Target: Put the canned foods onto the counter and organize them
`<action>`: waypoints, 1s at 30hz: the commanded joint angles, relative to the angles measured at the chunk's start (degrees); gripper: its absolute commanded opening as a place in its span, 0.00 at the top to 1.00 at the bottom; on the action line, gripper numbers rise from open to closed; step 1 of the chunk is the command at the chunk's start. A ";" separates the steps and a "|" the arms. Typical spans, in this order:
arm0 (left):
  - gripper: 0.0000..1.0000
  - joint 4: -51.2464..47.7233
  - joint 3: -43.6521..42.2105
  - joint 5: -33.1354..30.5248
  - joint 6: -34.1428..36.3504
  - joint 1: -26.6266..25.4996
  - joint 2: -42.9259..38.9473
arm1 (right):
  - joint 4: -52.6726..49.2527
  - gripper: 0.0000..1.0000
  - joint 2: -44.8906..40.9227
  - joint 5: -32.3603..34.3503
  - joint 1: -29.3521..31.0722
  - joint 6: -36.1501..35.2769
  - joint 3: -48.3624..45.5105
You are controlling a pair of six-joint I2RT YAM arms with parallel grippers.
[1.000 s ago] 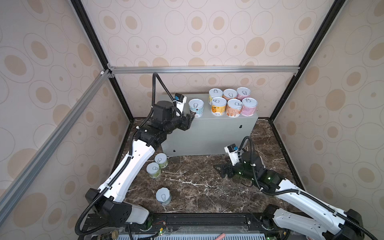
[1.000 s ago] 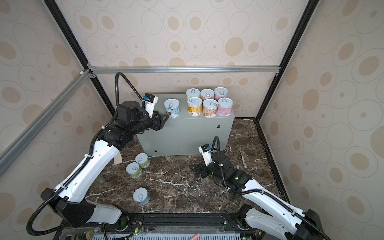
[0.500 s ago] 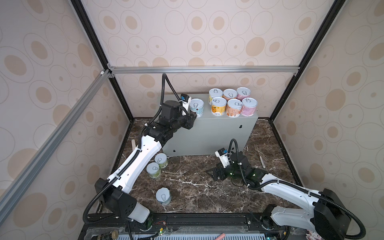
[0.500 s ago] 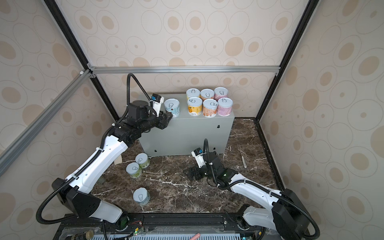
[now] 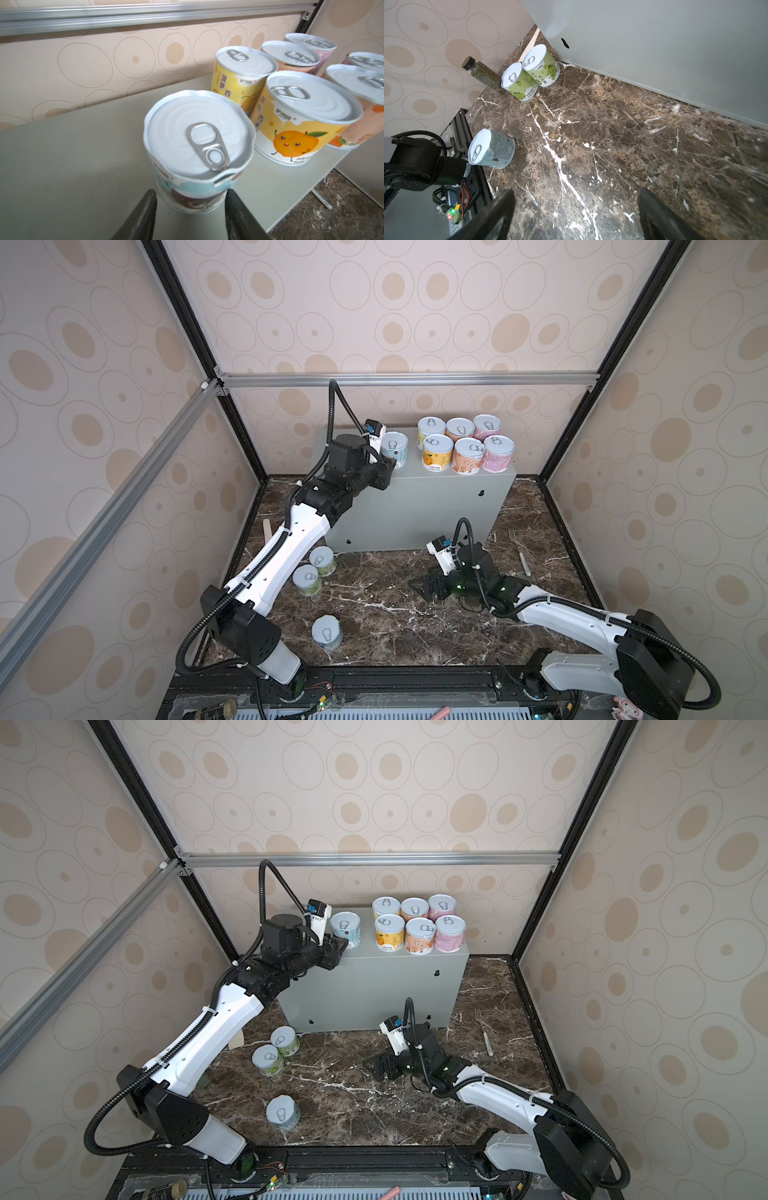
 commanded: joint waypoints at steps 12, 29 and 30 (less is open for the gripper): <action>0.48 1.40 8.80 -0.69 1.18 -0.38 6.83 | 1.42 0.06 1.80 -0.89 0.06 0.10 -0.44; 0.49 1.33 14.70 -0.73 1.79 -0.46 13.03 | 1.42 0.05 3.63 -0.77 0.02 -0.44 0.24; 0.49 1.35 14.96 -0.62 1.72 -0.46 13.38 | 1.37 0.05 3.72 -0.89 0.04 -0.43 0.28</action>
